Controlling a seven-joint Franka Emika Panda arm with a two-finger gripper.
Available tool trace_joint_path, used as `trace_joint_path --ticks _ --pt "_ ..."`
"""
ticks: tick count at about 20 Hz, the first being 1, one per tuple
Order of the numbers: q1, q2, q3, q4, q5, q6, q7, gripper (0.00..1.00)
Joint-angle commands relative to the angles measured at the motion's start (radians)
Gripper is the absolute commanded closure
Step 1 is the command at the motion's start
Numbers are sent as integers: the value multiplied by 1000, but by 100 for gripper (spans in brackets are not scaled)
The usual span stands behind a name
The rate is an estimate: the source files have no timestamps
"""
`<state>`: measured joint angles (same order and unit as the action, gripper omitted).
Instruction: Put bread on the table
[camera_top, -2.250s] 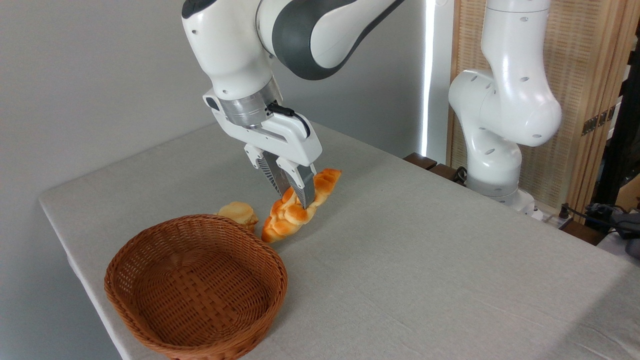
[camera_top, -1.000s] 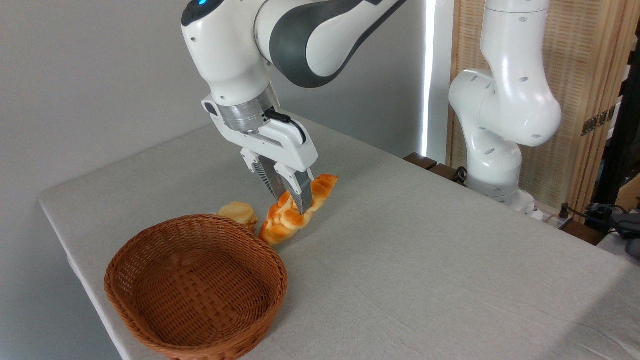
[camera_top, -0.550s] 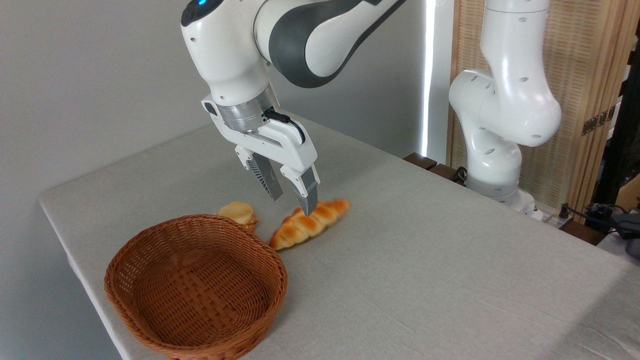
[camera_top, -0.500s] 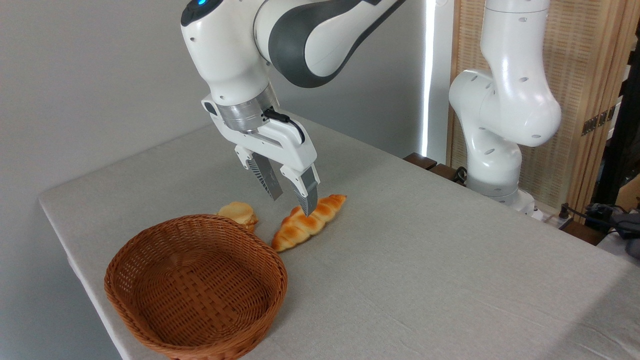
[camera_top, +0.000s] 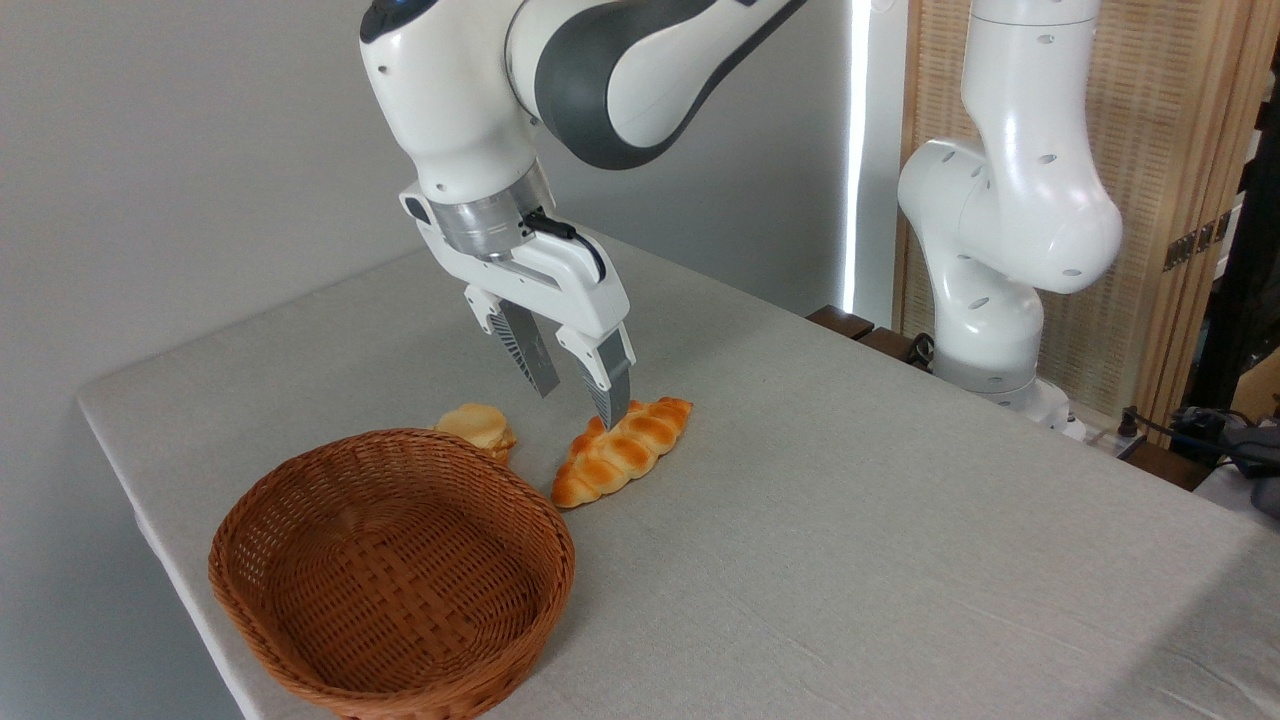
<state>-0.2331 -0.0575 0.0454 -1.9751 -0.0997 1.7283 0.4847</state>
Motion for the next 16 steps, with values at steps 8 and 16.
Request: trace_joint_path --ticks 8,16 --pt "-3 -13 10 179 -9 48 -9 0" --pt "-3 -19 4 180 22 128 8 0"
